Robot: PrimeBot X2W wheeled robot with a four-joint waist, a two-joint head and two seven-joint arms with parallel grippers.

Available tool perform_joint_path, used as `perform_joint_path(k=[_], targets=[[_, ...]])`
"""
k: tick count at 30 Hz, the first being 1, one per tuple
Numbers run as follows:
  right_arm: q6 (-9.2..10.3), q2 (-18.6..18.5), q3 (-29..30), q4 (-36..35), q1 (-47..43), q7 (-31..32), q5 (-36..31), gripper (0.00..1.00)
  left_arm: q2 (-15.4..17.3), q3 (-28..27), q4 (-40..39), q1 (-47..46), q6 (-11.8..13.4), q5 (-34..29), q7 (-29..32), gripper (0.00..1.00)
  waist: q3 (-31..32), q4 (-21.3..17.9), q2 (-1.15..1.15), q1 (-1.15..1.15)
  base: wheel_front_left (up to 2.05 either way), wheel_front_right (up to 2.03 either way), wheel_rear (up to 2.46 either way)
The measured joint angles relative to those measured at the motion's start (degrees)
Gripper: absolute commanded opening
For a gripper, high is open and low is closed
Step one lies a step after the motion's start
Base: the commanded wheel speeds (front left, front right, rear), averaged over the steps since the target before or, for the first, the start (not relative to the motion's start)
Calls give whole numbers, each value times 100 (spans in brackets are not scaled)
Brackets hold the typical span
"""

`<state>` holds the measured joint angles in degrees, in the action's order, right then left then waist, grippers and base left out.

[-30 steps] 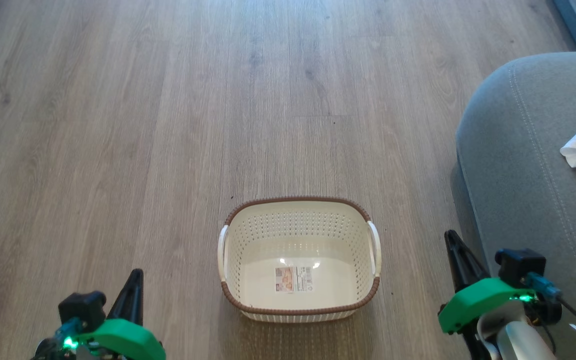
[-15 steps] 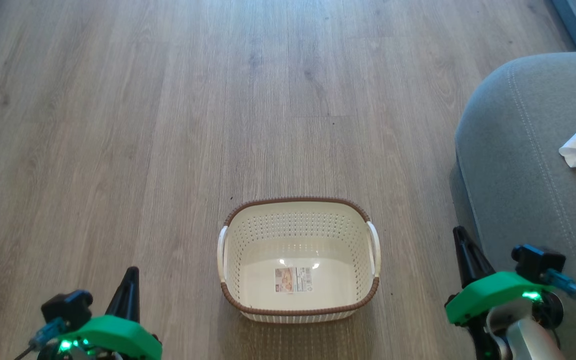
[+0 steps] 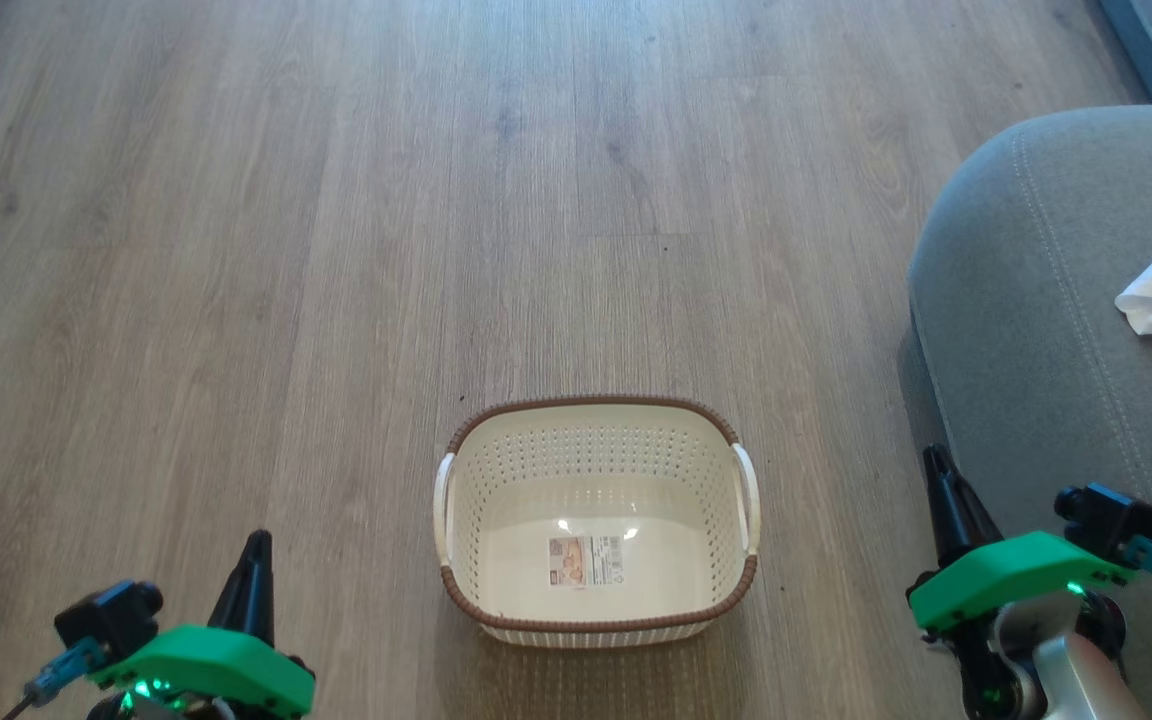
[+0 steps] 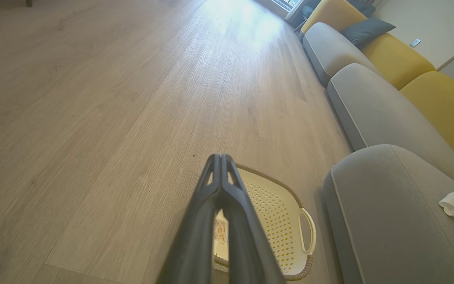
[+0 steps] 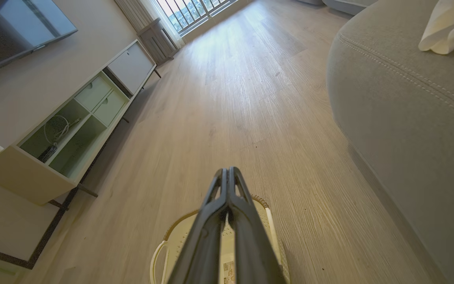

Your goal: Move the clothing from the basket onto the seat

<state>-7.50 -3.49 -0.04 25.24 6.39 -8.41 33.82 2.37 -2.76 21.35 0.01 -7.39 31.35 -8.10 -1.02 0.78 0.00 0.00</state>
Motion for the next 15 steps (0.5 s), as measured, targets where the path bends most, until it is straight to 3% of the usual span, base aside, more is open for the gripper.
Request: perform_joint_path(k=[15], targets=[[0,5,141,-147,-5,240,978,0,0,-41,-88,-43,0,1014,250,0,14,-13,0,0,0,0,0]])
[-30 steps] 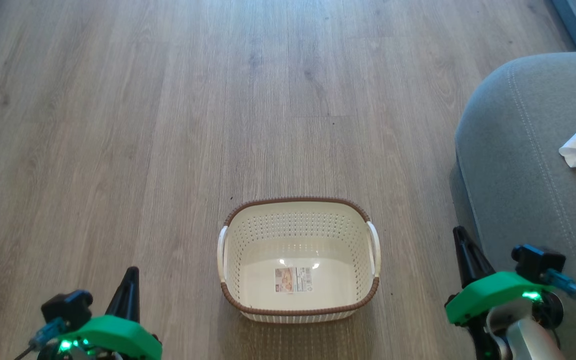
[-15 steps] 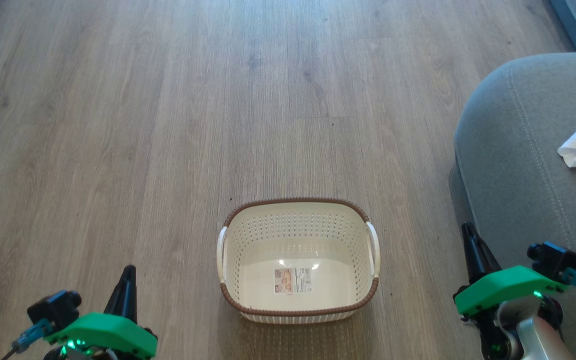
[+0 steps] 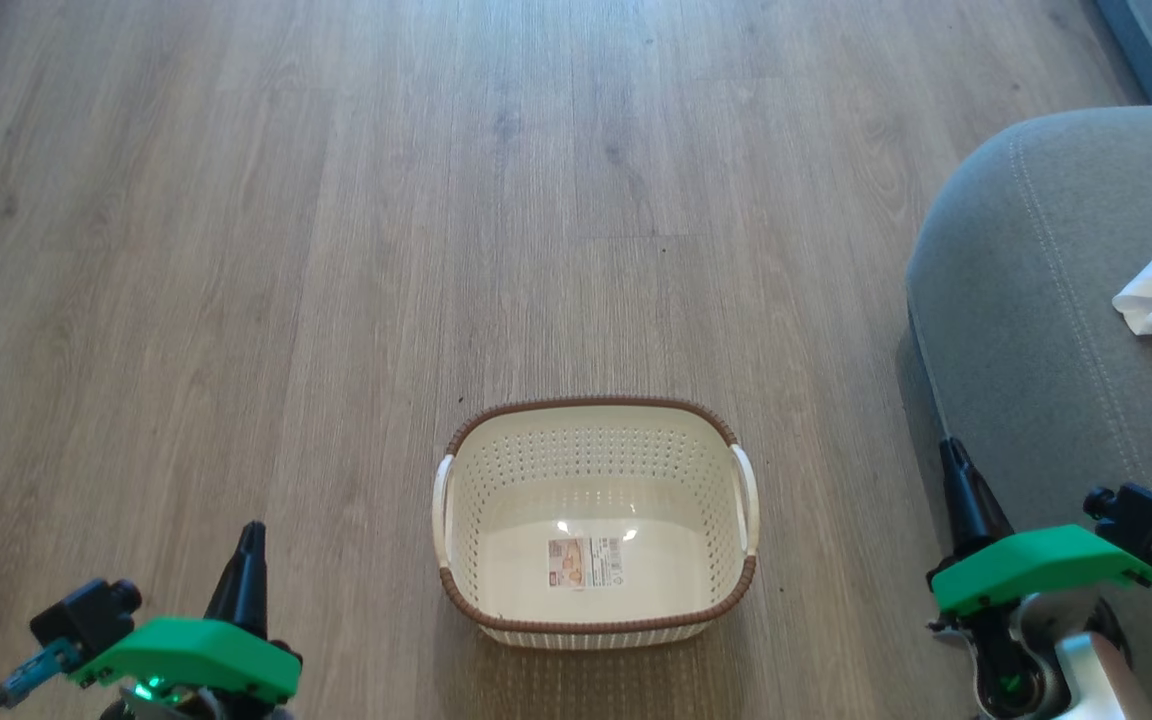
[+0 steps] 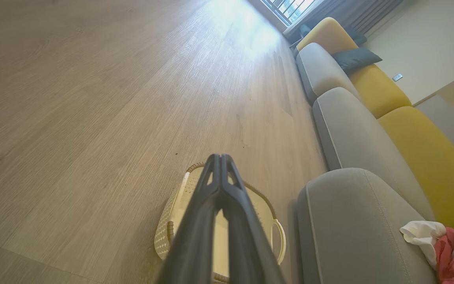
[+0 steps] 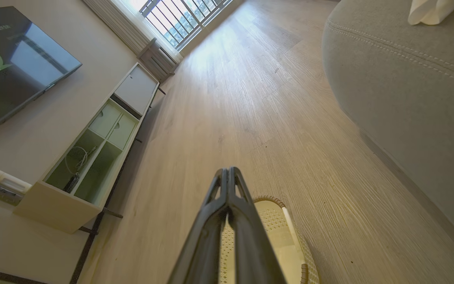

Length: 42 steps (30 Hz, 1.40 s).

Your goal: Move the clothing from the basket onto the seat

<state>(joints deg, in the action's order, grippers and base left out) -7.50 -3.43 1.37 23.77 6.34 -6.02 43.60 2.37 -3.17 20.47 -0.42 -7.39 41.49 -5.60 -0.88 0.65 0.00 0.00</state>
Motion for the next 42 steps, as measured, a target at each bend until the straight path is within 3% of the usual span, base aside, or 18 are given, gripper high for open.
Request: perform_joint_path(k=[42], targets=[[1,38,350,-413,-18,664,2642,0,-1,-69,-244,-182,0,2766,659,0,39,-36,0,0,0,0,0]])
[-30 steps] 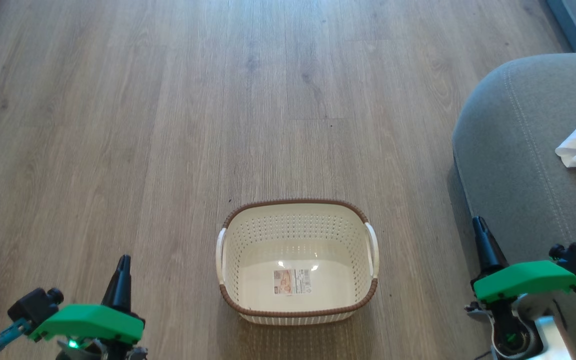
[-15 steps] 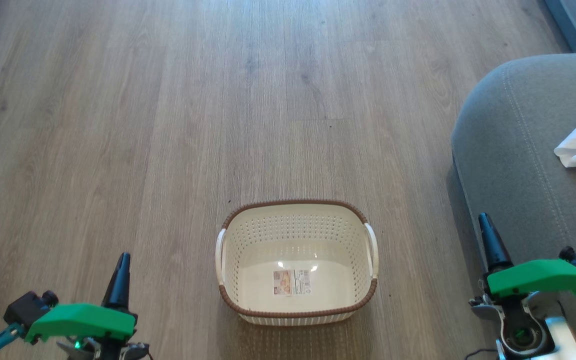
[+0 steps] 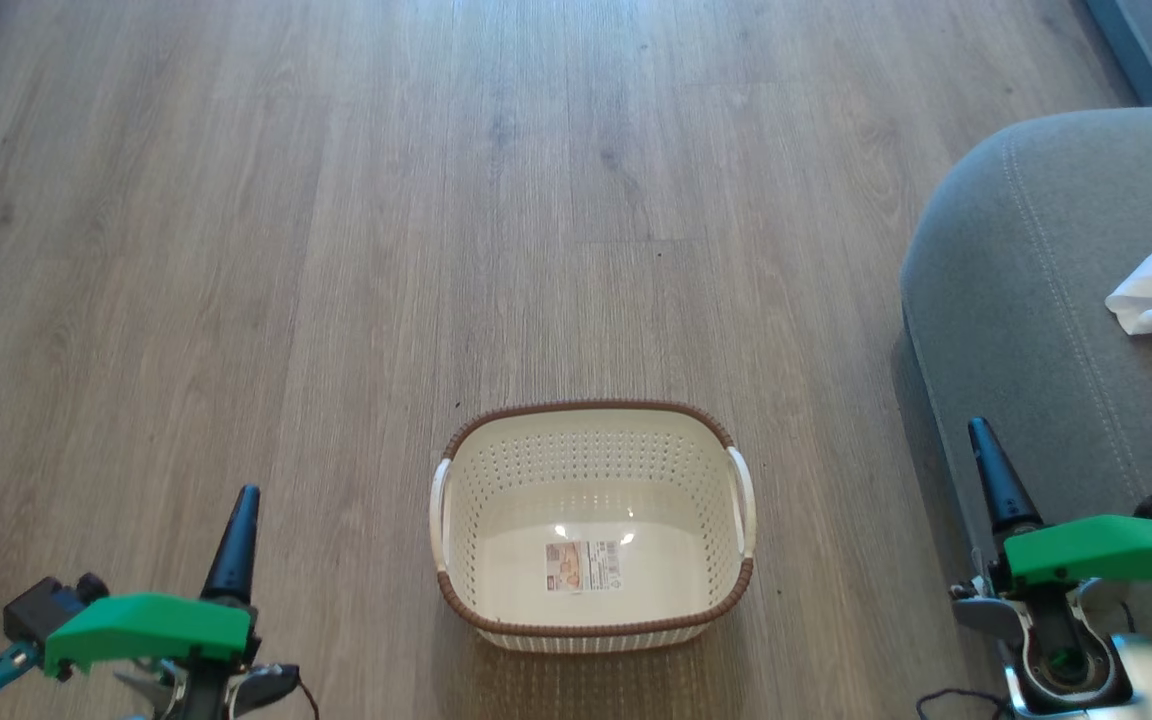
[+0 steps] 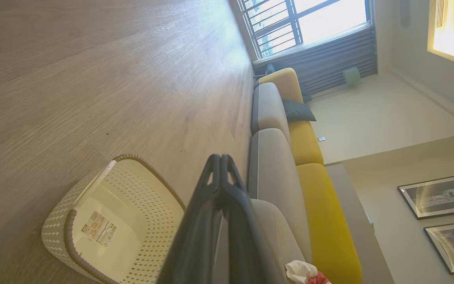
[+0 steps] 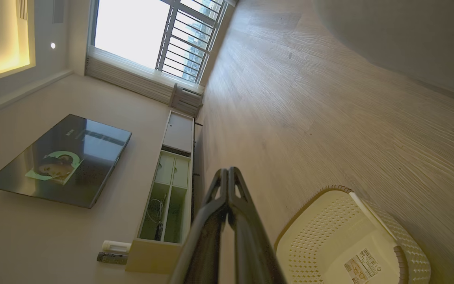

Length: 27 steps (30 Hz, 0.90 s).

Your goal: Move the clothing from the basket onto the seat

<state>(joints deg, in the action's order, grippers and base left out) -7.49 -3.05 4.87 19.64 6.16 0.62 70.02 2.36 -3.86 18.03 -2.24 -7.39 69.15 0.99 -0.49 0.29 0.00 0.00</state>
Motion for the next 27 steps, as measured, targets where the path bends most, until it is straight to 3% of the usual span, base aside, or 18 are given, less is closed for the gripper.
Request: perform_joint_path(k=[27], targets=[[3,18,219,-274,-110,450,1807,0,0,-41,-154,-47,0,1895,433,0,27,-25,0,0,0,0,0]])
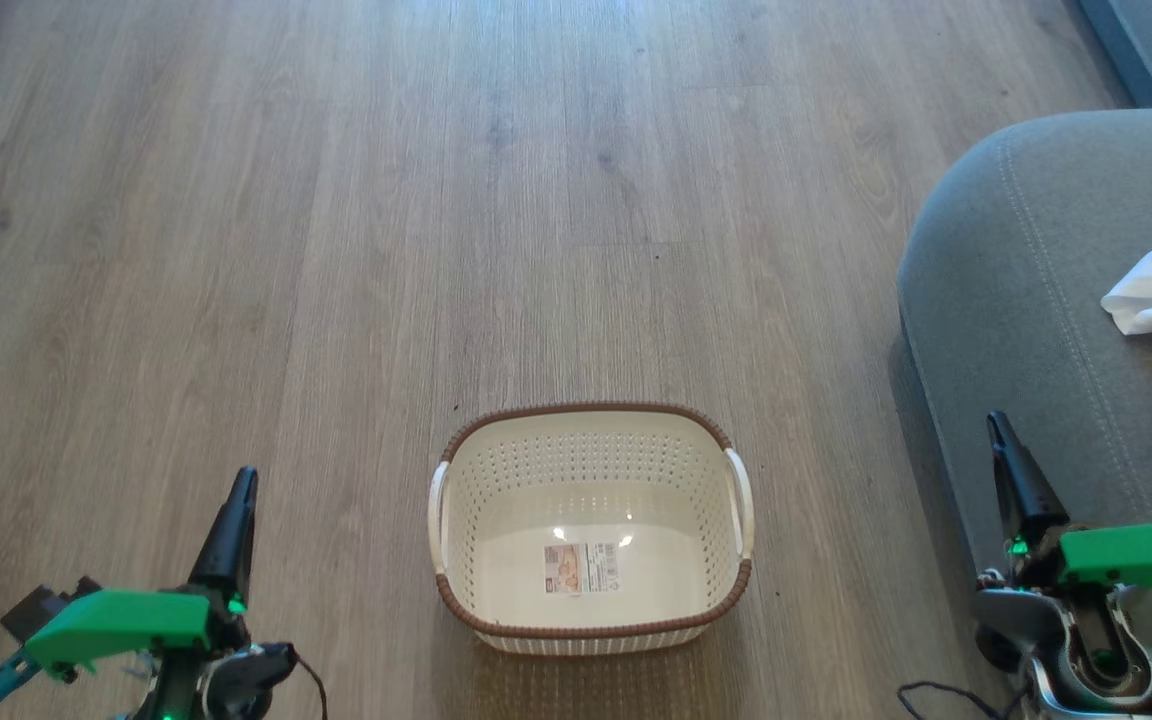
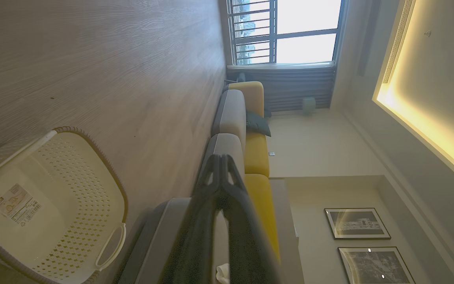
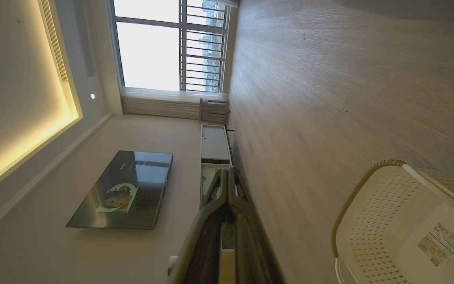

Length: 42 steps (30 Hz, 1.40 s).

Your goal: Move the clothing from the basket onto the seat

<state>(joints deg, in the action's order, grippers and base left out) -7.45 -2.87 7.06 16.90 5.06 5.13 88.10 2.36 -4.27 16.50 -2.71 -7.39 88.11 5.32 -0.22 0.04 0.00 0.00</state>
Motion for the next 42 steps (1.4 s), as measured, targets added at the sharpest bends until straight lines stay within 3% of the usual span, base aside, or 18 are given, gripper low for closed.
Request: perform_joint_path(k=[6,42], targets=[[0,3,38,-54,0,112,356,0,0,-13,-33,-44,0,370,74,0,5,-4,0,0,0,0,0],[0,20,44,-59,0,113,372,0,0,-31,-52,-75,0,369,74,0,5,-4,0,0,0,0,0]])
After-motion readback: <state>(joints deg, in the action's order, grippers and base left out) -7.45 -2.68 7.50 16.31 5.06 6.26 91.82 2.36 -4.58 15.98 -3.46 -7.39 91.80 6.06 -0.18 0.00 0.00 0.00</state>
